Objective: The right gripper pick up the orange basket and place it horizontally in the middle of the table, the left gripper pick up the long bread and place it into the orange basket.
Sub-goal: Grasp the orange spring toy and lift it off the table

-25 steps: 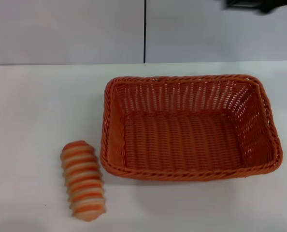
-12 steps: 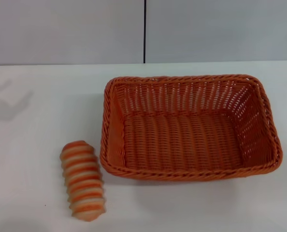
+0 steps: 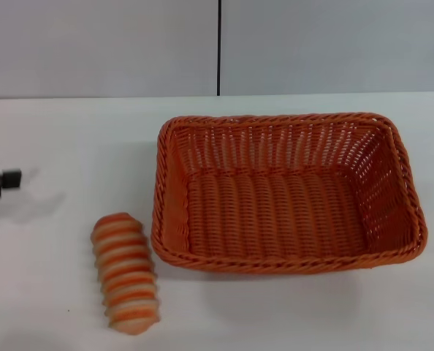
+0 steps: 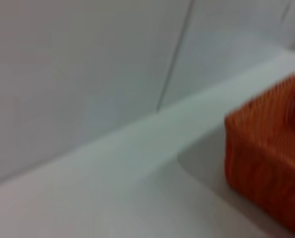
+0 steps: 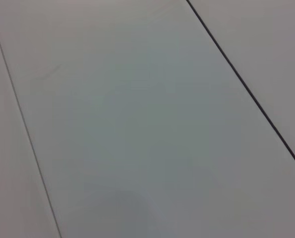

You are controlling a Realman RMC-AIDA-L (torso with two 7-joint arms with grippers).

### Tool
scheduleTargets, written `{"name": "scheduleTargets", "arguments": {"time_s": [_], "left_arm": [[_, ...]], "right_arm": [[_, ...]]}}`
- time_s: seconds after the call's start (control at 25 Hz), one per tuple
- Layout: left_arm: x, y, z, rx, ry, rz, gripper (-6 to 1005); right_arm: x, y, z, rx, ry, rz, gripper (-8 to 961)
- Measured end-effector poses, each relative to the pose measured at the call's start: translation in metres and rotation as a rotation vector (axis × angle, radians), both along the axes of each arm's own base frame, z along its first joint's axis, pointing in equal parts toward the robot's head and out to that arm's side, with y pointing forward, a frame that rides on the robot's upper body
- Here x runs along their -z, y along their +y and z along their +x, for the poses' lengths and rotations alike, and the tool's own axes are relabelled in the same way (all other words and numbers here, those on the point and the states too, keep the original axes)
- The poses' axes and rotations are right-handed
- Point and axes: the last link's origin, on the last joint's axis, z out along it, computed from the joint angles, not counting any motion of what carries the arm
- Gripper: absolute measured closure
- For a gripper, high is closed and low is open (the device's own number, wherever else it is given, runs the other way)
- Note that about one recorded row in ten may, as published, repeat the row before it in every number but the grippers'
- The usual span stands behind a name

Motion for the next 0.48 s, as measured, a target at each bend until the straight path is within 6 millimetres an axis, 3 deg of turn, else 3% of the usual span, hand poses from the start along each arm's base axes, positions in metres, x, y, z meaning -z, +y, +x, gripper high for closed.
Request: {"name": "scheduleTargets", "arguments": {"time_s": [0.16, 0.28, 0.36, 0.48], "left_arm": [[0.014, 0.001, 0.003, -0.047, 0.040, -0.109, 346], [0.041, -0.001, 0.005, -0.094, 0.010, -0.223, 348], [0.041, -0.001, 0.005, -0.094, 0.010, -0.223, 349], [0.075, -0.004, 0.010, -0.111, -0.054, -0.252, 351]], "right_arm": [[0.000, 0.001, 0.000, -0.002, 0.002, -0.001, 149], [-0.001, 0.005, -0.003, -0.013, 0.002, 0.000, 149], [-0.001, 0.006, -0.004, -0.016, 0.003, 0.000, 149], [0.000, 0.011, -0.006, -0.023, 0.007, -0.002, 149]]}}
